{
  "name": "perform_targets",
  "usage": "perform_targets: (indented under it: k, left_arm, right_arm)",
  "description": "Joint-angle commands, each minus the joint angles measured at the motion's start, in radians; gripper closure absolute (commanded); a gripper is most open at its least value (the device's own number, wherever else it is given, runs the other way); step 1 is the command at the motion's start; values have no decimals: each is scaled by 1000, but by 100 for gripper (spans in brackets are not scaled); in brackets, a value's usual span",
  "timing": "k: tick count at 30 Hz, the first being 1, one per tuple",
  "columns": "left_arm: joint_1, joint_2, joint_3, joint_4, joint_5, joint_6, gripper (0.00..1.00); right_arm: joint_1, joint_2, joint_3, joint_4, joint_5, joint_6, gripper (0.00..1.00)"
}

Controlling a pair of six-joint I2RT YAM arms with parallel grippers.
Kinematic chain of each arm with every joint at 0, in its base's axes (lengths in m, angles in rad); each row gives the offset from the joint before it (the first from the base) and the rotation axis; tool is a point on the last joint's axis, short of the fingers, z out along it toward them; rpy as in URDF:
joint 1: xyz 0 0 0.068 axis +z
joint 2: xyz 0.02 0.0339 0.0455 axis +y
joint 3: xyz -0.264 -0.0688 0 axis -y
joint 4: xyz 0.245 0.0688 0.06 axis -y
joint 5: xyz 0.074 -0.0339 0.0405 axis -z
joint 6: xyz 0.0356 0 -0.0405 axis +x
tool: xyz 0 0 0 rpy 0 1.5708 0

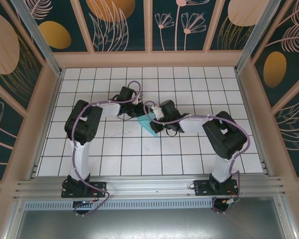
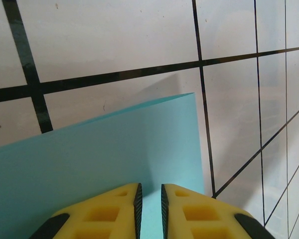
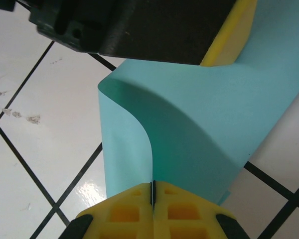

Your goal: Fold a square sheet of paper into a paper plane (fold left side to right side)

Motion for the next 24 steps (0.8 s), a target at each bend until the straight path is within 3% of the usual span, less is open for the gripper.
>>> perform_targets:
  k: [1, 16, 24]
  left_arm:
    - [-5, 37, 6, -42, -12, 27, 78]
    - [-7, 32, 7, -42, -17, 26, 78]
    - [-8, 31, 4, -40, -18, 26, 78]
  right_arm:
    - [-8, 18, 35, -24, -21, 19, 100]
    - [-11, -16, -23, 8, -79, 41, 100]
    - [-15, -12, -25, 12, -42, 57, 100]
